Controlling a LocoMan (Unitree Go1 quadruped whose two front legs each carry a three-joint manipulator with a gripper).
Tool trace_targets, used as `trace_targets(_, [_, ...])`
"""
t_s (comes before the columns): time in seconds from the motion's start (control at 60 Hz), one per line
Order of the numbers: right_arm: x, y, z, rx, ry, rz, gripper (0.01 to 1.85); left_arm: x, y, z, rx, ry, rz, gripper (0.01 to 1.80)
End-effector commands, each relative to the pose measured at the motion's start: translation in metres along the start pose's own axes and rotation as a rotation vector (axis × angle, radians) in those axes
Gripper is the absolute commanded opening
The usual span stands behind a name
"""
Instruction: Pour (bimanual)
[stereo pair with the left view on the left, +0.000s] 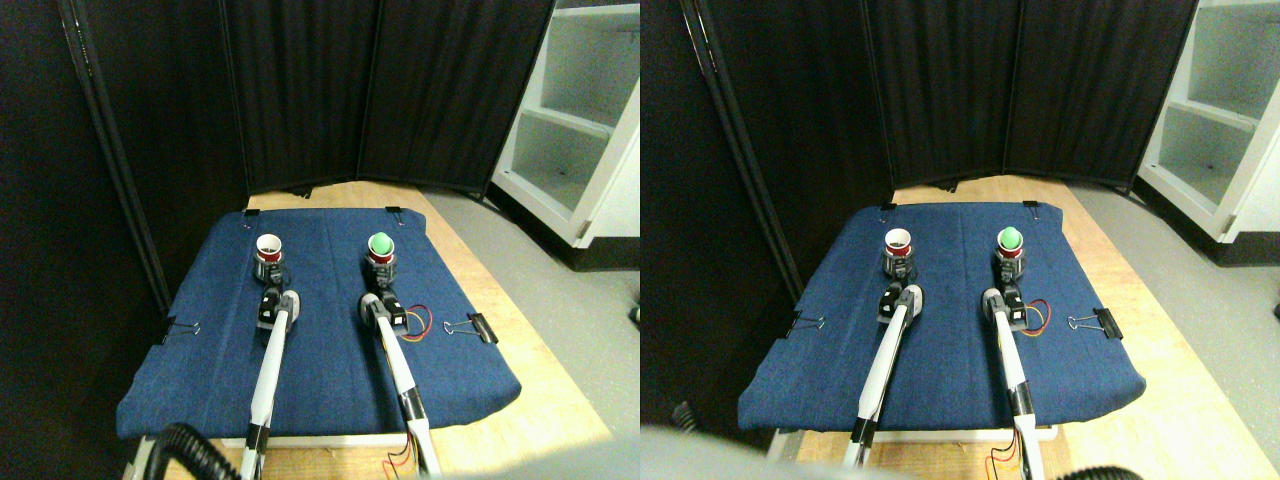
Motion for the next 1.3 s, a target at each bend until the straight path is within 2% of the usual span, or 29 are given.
trace_targets(0.017, [0.003,0.001,-0.004,-0.035,0.023,0.017,0.33,0.001,0.01,-0.004,0.044,0.02,0.038,0.33])
trace_targets(0.183, [0.003,0.002,-0.005,-0.048,0.035,0.017,0.33,0.001,0.01,-0.004,0.057,0.031,0.03,0.33])
trace_targets(0.367, [0.003,0.004,-0.005,-0.064,0.043,0.036,0.33,0.002,0.01,-0.005,0.057,0.012,0.032,0.33])
trace_targets(0.55, [0.001,0.011,-0.006,-0.035,0.048,0.043,0.33,0.001,0.006,-0.004,0.055,0.04,0.019,0.33])
trace_targets(0.617, [-0.001,0.017,-0.005,0.011,0.067,0.053,0.33,-0.002,0.002,-0.004,0.052,0.059,0.013,0.33])
trace_targets(0.7, [-0.003,0.024,-0.004,-0.018,0.062,0.076,0.33,-0.003,-0.003,-0.003,0.045,0.066,0.006,0.33])
trace_targets(0.867, [-0.007,0.038,-0.003,-0.02,0.071,0.109,0.33,-0.008,-0.014,-0.002,0.043,0.12,-0.006,0.33])
trace_targets(1.033, [-0.012,0.049,-0.005,-0.006,0.083,0.106,0.33,-0.013,-0.027,-0.002,0.038,0.139,-0.014,0.33])
trace_targets(1.067, [-0.013,0.052,-0.007,-0.013,0.089,0.113,0.33,-0.016,-0.031,-0.002,0.035,0.158,-0.02,0.33])
trace_targets(1.3, [-0.018,0.06,-0.01,-0.045,0.112,0.129,0.33,-0.022,-0.044,-0.002,0.035,0.173,-0.028,0.33])
